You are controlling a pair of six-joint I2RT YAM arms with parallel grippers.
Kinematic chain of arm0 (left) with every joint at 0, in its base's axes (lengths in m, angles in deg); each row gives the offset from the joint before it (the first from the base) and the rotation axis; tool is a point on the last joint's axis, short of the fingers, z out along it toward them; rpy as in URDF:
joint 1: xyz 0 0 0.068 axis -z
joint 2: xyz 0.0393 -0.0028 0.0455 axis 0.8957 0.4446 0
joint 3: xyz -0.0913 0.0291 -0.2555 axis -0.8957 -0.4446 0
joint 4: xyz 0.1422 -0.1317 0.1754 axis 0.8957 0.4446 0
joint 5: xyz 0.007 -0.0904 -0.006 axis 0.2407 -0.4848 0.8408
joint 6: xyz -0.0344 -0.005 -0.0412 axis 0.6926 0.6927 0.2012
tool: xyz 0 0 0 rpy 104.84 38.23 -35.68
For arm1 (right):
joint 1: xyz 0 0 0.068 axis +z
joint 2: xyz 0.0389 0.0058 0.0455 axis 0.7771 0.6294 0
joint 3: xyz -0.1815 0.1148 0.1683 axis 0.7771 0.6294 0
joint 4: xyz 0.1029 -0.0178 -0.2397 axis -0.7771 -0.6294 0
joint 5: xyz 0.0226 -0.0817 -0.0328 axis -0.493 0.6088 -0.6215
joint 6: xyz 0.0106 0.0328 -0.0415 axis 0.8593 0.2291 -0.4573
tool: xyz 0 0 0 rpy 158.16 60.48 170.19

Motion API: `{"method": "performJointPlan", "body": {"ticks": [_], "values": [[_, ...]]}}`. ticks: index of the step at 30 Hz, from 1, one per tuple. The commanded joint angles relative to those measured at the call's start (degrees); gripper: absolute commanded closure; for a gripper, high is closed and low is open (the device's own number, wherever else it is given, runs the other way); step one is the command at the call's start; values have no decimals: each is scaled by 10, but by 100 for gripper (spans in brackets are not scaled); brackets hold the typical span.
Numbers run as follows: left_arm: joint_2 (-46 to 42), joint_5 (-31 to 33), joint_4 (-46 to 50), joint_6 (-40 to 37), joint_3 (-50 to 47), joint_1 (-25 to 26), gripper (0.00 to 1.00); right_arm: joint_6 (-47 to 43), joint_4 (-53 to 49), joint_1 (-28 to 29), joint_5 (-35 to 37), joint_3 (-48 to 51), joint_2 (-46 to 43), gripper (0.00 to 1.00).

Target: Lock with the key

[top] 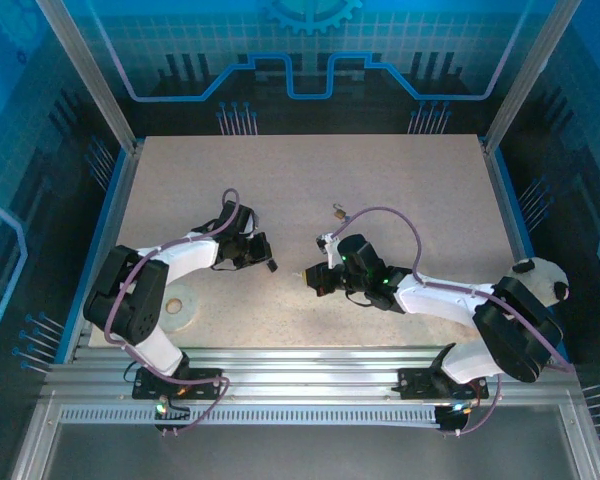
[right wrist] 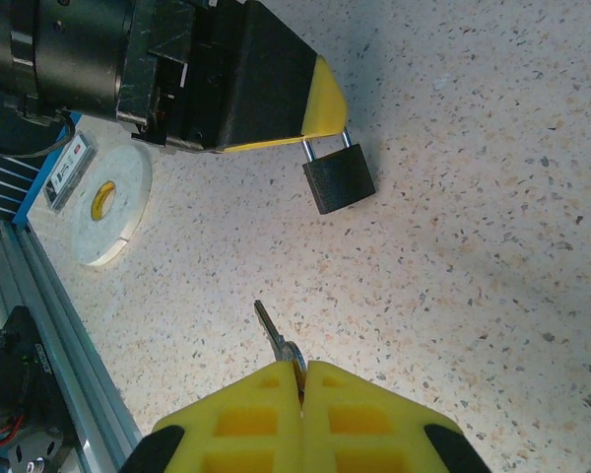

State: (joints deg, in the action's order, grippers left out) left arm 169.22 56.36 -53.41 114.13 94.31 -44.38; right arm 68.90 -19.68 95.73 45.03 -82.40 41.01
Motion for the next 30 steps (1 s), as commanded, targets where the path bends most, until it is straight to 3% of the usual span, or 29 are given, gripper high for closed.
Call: {"method": "performJointPlan", "body": {"ticks": [1, 30], "values": [[15, 10, 23, -15, 12, -5, 91, 6, 24, 9, -4, -8, 6, 100], [21, 23, 33, -17, 19, -8, 83, 10, 28, 11, -8, -3, 12, 100]]}}
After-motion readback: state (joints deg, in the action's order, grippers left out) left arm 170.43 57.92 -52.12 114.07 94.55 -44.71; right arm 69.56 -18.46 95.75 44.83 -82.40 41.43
